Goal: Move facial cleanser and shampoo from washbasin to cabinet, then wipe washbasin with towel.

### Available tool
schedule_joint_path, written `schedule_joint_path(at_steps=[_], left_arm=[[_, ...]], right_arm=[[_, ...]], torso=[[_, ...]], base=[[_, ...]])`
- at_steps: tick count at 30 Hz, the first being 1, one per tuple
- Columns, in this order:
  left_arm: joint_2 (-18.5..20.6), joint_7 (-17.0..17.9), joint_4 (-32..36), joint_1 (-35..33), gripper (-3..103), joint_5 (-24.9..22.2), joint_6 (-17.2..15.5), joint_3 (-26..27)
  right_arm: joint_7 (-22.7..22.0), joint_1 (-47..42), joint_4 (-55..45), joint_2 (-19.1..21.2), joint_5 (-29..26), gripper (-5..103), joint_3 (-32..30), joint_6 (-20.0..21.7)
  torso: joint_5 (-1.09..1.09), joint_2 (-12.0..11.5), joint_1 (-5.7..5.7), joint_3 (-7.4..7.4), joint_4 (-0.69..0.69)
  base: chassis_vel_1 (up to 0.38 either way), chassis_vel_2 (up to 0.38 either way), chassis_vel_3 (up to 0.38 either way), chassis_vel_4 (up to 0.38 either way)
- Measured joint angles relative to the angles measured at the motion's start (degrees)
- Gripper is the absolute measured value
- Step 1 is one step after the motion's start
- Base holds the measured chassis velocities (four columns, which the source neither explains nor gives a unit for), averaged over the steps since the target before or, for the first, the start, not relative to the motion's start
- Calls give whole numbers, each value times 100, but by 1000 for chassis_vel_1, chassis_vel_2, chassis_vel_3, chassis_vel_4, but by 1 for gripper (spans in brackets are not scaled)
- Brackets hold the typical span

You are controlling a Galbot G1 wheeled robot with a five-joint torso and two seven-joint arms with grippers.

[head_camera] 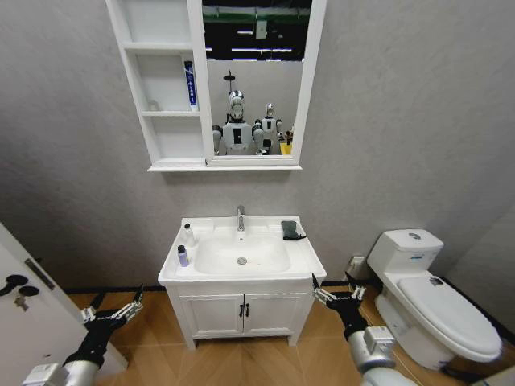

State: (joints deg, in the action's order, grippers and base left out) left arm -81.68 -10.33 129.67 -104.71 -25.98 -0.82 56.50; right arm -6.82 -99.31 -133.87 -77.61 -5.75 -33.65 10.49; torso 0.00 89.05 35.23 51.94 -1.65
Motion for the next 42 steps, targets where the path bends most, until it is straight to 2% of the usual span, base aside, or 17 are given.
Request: schedule_joint_path(at_steps=[5,16,34,40,42], left_arm=[[10,39,-44,64,100,73,18,-139],[47,25,-116,91,100,79,45,-135],[-30,-32,-217,14,100,53,193,-90],[-93,1,-469,343,100,297,-54,-407],[-37,10,-701,580,100,305,-306,-548]], right_arm=[[21,34,41,-19,5,100,4,-173],[349,2,22,-39,204,100,-22,-161],[345,-30,53,-66,256,100,49,-87],[239,40,132,-78,232,100,57,-87],[211,97,135,-66,170,100,20,-87]], torso=[[0,2,-4,-1,0],[0,1,2,0,0],[1,-3,9,2,1],[0,1,-1,-1,0],[0,1,-1,-1,0]], base=[[17,-21,-24,10],[0,0,0,0],[-87,89,86,-84],[26,-19,-23,19],[0,0,0,0]])
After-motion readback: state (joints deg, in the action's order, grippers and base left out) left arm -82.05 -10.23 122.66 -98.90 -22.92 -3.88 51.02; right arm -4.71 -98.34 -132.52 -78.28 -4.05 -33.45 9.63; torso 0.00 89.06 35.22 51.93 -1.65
